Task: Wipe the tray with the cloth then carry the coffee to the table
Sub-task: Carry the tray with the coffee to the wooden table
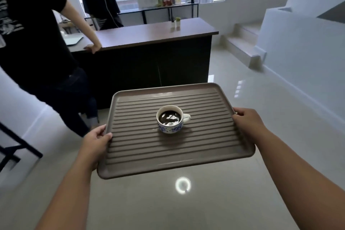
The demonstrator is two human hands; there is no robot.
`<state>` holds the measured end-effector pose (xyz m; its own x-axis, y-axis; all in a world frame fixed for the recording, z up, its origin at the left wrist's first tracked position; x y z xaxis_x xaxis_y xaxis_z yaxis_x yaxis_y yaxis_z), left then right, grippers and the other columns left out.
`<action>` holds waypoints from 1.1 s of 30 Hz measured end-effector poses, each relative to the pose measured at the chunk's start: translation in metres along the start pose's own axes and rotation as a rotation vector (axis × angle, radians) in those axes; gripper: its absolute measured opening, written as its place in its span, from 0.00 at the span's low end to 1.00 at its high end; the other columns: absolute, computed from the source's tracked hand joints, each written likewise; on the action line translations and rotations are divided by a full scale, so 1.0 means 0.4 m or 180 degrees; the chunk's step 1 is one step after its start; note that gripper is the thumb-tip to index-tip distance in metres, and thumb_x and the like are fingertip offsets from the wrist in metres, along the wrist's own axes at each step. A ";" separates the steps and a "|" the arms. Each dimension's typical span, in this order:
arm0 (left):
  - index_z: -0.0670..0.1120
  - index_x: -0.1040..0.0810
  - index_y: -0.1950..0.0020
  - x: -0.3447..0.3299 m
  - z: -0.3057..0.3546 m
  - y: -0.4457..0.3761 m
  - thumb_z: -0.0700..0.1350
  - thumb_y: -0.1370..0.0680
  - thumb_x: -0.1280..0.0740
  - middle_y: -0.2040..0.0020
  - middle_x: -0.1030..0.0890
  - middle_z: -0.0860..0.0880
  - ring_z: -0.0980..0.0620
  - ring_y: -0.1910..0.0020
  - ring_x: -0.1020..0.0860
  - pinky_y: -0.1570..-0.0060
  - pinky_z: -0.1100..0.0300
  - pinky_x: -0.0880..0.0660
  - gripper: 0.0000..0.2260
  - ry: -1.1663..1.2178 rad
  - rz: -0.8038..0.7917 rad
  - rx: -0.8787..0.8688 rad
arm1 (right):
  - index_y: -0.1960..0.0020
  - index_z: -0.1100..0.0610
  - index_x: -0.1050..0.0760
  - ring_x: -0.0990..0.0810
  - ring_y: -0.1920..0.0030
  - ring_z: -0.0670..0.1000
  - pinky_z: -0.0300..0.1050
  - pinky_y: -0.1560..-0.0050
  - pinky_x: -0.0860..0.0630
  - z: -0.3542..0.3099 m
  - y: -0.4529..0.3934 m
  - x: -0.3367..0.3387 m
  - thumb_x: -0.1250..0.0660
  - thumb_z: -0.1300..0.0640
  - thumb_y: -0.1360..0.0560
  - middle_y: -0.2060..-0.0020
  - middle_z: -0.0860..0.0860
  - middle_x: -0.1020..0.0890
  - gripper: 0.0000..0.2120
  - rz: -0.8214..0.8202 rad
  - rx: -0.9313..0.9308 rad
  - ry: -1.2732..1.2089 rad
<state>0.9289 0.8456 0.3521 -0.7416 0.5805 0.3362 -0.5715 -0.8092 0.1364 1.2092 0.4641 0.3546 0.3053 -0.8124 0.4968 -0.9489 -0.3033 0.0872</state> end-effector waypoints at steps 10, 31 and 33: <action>0.43 0.27 0.31 -0.325 0.179 -0.419 0.35 0.21 0.37 0.43 0.19 0.42 0.45 0.49 0.20 0.47 0.53 0.25 0.18 0.0168 -0.0150 0.0039 | 0.46 0.50 0.18 0.16 0.57 0.47 0.45 0.50 0.20 -0.036 -0.517 0.074 0.34 0.57 0.30 0.60 0.46 0.14 0.15 0.0082 0.0034 -0.0226; 0.47 0.19 0.45 -0.773 0.518 -1.423 0.38 0.21 0.36 0.53 0.16 0.45 0.46 0.55 0.19 0.46 0.49 0.23 0.09 0.0343 -0.0006 -0.0032 | 0.44 0.52 0.18 0.17 0.53 0.50 0.47 0.48 0.21 -0.242 -1.663 -0.012 0.35 0.58 0.29 0.53 0.48 0.15 0.15 0.0136 -0.0043 -0.0440; 0.49 0.19 0.46 -0.789 0.552 -1.526 0.38 0.21 0.36 0.53 0.16 0.46 0.45 0.53 0.18 0.43 0.47 0.24 0.10 0.0167 0.0045 -0.0102 | 0.41 0.53 0.20 0.18 0.51 0.50 0.49 0.45 0.22 -0.270 -1.763 -0.036 0.35 0.57 0.29 0.50 0.49 0.15 0.16 0.0161 -0.0056 -0.0388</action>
<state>1.5894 1.1361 0.3686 -0.7666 0.5738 0.2883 -0.5713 -0.8144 0.1017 1.8651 0.7436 0.3792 0.2636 -0.8812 0.3923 -0.9642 -0.2527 0.0804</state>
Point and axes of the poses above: each hand's wrist, its own y-axis away from the middle knuckle, its own x-axis out of the back of the hand, z = x × y, the point moved 6 cm from there along -y, towards the middle knuckle
